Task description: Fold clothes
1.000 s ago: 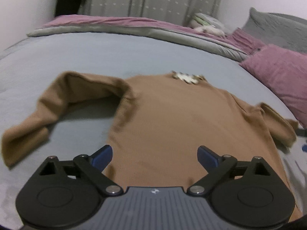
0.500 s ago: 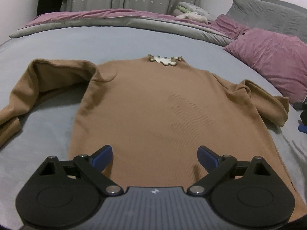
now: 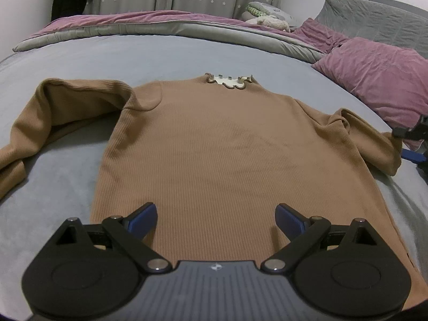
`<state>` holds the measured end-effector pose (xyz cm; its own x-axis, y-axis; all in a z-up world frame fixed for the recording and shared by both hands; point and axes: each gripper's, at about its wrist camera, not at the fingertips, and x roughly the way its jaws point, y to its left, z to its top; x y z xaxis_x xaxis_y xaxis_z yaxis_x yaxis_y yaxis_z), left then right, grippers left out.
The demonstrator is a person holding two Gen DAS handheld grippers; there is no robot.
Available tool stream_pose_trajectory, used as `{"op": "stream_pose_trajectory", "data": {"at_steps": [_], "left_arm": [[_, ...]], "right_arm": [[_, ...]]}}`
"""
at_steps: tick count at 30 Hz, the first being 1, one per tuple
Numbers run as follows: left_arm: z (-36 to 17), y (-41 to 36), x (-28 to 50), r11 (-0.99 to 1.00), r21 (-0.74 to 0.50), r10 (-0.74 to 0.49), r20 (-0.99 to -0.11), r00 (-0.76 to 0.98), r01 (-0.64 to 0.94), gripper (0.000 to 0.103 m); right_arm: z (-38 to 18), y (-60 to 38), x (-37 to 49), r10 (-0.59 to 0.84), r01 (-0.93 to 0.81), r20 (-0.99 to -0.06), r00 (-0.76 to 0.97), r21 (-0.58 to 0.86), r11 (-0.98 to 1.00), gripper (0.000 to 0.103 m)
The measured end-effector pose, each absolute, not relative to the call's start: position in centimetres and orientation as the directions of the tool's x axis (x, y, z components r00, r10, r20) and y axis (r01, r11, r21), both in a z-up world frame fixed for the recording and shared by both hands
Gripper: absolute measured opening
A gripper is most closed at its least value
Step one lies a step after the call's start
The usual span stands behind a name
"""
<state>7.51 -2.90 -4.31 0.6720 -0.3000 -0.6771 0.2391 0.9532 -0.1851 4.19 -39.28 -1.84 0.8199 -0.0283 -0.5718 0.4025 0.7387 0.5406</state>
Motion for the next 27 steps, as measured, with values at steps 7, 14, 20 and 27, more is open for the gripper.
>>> {"op": "stream_pose_trajectory", "data": {"at_steps": [7, 14, 20, 27], "left_arm": [[-4.3, -2.9, 7.6, 0.954, -0.189, -0.299, -0.677, 0.672, 0.234, 0.096], [-4.4, -3.1, 7.5, 0.956, -0.178, -0.291, -0.682, 0.671, 0.234, 0.096], [-4.7, -3.4, 7.3, 0.959, -0.155, -0.277, -0.686, 0.672, 0.237, 0.096], [-4.8, -3.7, 7.1, 0.961, -0.137, -0.268, -0.687, 0.675, 0.241, 0.096]], "right_arm": [[-2.3, -34.7, 5.3, 0.058, 0.274, -0.615, 0.786, 0.431, 0.860, 0.016], [-2.4, -29.2, 5.2, 0.072, 0.171, -0.705, 0.705, 0.267, 0.948, 0.016], [-2.0, -28.8, 5.2, 0.047, 0.182, -0.707, 0.705, 0.245, 0.952, 0.016], [-0.7, -28.9, 4.5, 0.033, 0.157, -0.691, 0.722, 0.210, 0.965, 0.021]]}}
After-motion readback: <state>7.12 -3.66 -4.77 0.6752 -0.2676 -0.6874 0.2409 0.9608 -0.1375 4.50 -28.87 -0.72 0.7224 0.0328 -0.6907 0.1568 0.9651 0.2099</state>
